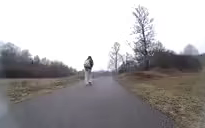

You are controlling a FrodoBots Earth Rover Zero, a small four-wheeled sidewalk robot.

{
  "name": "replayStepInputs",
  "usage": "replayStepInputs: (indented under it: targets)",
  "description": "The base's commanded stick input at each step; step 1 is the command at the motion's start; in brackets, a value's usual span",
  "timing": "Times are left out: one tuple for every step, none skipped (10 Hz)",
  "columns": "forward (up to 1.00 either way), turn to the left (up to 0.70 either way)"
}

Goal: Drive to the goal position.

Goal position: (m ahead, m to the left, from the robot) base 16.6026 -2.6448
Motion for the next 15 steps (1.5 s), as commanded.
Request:
replayStepInputs:
  targets:
    - [0.7, 0.0]
    - [0.7, 0.0]
    - [0.7, 0.0]
    - [0.7, 0.0]
    - [0.7, 0.0]
    - [0.7, 0.0]
    - [0.7, 0.0]
    - [0.7, 0.0]
    - [0.7, 0.0]
    - [0.7, 0.0]
    - [0.7, 0.0]
    - [0.7, 0.0]
    - [0.7, 0.0]
    - [0.7, 0.0]
    - [0.7, 0.0]
